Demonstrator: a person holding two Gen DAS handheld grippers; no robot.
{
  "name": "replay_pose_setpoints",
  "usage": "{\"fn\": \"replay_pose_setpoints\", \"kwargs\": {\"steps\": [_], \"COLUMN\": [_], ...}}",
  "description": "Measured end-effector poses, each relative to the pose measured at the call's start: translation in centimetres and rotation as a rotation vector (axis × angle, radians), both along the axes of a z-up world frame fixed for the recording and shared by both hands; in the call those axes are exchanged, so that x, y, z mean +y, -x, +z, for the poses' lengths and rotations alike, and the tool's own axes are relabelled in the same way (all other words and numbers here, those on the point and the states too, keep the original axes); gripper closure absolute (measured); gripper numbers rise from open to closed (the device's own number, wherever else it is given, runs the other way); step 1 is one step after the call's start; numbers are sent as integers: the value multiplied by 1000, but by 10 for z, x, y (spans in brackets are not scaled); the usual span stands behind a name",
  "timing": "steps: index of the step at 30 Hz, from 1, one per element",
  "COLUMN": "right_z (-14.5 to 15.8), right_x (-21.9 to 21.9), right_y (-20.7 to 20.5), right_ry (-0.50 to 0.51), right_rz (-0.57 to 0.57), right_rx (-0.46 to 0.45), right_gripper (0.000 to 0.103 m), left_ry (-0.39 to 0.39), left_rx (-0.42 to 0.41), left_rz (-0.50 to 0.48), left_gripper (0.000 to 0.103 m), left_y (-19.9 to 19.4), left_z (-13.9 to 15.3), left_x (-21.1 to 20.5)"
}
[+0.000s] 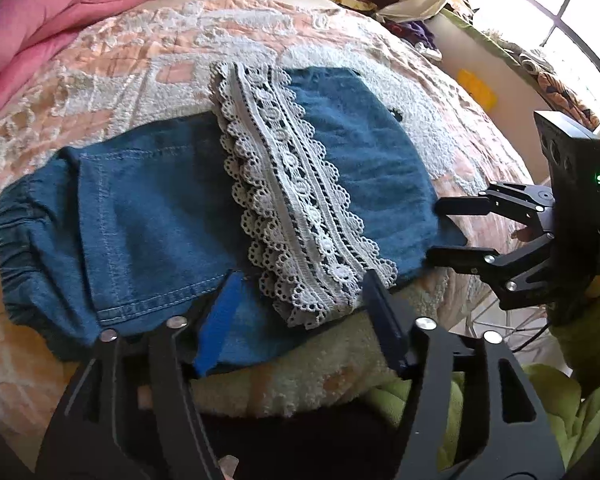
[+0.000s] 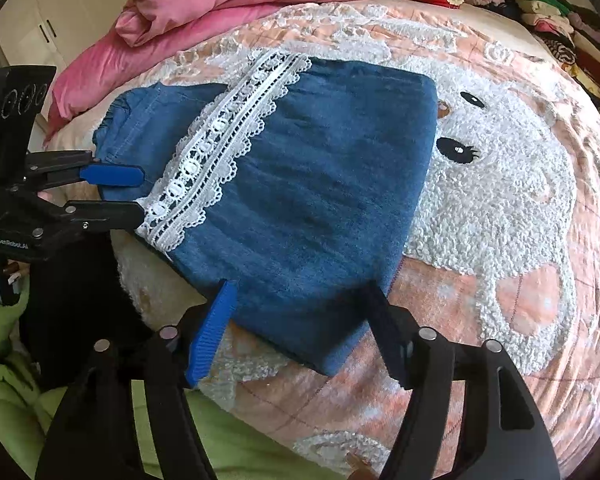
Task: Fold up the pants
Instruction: 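Fold the lace hem end over toward the waistband and release both tools, then move the right tool to the elastic waistband end of the pants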
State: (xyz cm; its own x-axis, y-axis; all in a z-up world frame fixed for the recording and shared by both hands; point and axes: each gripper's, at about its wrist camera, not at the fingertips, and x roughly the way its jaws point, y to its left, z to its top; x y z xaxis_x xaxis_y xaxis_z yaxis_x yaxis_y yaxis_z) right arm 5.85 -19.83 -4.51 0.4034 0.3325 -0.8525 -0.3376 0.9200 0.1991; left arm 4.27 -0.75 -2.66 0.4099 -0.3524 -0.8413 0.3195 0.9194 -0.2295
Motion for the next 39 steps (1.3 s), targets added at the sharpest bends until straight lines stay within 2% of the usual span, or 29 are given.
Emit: {"fn": "replay_pose_setpoints", "kwargs": {"steps": [2,3,6,8,10,12,22,33,39], "right_z": [3,5,12,16,20,23,38,56,70], "right_x": [-1,-1,-5,-6,-7,-9,-11,2,20], "right_y": [1,2,4,3,3,3,5,-1,-10], "right_ry": [-1,0,-13,-21,-22,-18,-8,-14,-33], "right_rz": [-2,-6,-25,-36,-47,-59,-102,-91,-66], "right_rx": [-7,-14,-37,-47,-60,-74,-127,-174,-204], "right_gripper": [31,28,21,19,12,12,5,5,5], "left_ry": [-8,-14,-32,-40,-50,-54,-78,-92,-139], "left_rx": [-13,-19,-39,-49,-58,-66,-95,-126,-160], "left_rz": [8,14,31,40,51,59,120,186,231], "left_gripper": [40,33,27,21,16,11,10,10,10], "left_y": [2,2,3,4,6,7,12,21,27], "left_z": [4,5,10,13,15,18,29,39,43], "left_x": [2,2,3,4,6,7,20,40,55]}}
